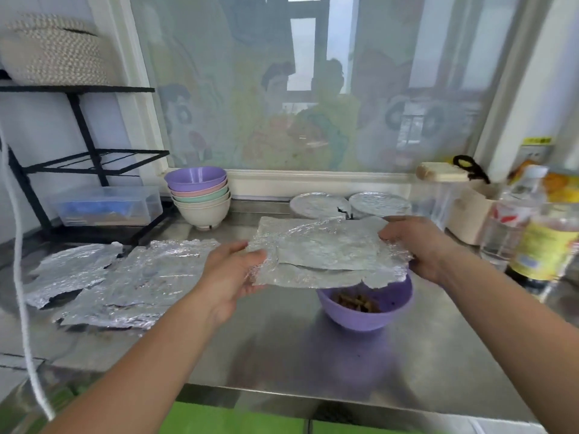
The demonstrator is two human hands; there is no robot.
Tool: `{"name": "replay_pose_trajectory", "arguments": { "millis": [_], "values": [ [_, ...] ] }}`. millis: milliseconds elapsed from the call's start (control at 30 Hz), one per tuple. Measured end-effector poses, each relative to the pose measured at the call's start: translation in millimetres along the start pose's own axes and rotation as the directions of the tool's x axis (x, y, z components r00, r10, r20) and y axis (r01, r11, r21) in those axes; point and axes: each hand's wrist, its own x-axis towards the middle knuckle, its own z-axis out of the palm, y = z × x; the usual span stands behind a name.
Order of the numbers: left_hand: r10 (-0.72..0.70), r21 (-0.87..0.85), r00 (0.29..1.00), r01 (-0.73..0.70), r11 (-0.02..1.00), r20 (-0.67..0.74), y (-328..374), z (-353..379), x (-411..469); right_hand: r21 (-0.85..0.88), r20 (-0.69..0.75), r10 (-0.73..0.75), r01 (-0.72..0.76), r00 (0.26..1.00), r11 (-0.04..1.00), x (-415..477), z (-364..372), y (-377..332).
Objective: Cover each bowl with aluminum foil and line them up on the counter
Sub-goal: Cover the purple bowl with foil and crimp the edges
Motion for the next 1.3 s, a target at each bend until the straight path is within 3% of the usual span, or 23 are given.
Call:
{"name": "replay_pose_trajectory", "arguments": {
  "millis": [167,267,467,600,800,933,1133,1300],
  "values": [
    [0.065,0.153,0.992,-0.081,0.985,0.104,-20.9,50.6,-27.3,-0.129,-0.128,-0.025,0.008,0.991,0.992,-11.0,-66.4,25.9],
    [0.072,0.222,0.99,-0.098,0.97,0.12,-27.3,61.0,-38.1,-0.091,-0.194,-0.014,-0.004,0.981,0.996,-9.2,-76.5,43.8],
    [0.07,0.213,0.993,-0.09,0.973,0.1,-20.1,57.6,-38.6,0.097,-0.139,-0.019,0.032,0.99,0.995,-6.6,-72.9,42.8],
    [0.214,0.182,0.967,-0.238,0.954,0.138,14.7,50.8,-26.3,0.172,-0.026,-0.17,0.171,0.985,0.97,-6.7,-74.3,3.1],
    [0.425,0.127,0.902,-0.431,0.893,0.075,38.7,52.4,-7.8,0.168,0.055,-0.418,0.405,0.907,0.899,-4.7,-73.5,-11.1],
    [0.59,0.203,0.803,-0.594,0.778,0.088,19.0,44.1,-2.4,0.031,0.173,-0.53,0.533,0.83,0.845,-14.0,-88.1,11.2],
    [0.765,0.452,0.592,-0.772,0.447,0.254,-31.1,26.9,7.7,-0.176,0.238,-0.523,0.566,0.818,0.806,-26.0,-112.4,58.2],
    [0.767,0.453,0.581,-0.781,0.43,0.272,-37.2,24.7,16.1,-0.207,0.241,-0.527,0.574,0.815,0.793,-21.4,-112.7,70.6]
  ]
}}
